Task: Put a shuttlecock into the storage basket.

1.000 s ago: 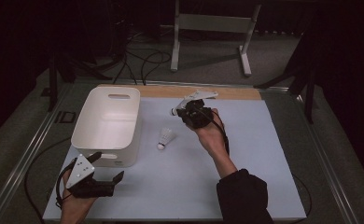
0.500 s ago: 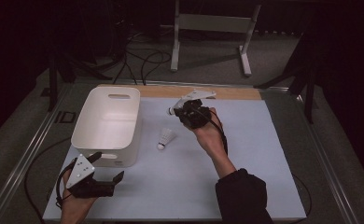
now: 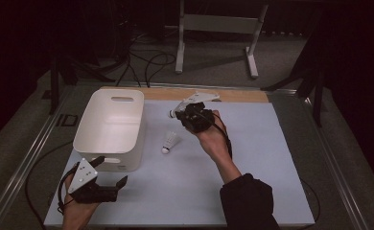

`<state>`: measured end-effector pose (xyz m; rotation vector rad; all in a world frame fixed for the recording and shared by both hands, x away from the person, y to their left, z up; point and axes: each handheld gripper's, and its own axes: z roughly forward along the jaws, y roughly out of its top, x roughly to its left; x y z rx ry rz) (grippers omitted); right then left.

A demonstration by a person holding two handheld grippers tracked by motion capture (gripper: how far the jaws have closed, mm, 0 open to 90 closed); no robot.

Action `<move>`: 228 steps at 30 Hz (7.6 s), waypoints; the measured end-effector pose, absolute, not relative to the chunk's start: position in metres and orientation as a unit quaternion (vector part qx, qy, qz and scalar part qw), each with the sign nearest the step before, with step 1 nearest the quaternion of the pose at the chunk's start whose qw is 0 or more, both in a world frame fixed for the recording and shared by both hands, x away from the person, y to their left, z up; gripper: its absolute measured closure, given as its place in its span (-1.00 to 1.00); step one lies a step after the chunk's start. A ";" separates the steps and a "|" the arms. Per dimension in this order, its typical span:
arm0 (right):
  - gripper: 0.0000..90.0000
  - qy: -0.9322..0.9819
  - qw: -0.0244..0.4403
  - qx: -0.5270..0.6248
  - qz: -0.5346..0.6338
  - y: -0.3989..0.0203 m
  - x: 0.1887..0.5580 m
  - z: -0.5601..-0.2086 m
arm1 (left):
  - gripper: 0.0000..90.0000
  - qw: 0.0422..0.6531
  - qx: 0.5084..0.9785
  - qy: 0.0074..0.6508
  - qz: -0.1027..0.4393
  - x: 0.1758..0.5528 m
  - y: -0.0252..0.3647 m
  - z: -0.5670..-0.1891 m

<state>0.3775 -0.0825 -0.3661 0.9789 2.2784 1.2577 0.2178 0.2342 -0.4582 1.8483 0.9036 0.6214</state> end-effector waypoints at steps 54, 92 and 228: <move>0.99 0.824 0.158 0.253 0.482 -0.053 0.362 -0.355 | -0.98 0.478 0.755 0.369 0.254 0.218 0.234 -0.458; 0.99 0.824 0.156 0.242 0.489 -0.034 0.362 -0.348 | -0.98 0.479 0.754 0.370 0.254 0.218 0.235 -0.458; -0.77 0.786 0.159 0.345 0.488 -0.039 0.400 -0.370 | -0.98 0.478 0.755 0.370 0.253 0.218 0.234 -0.459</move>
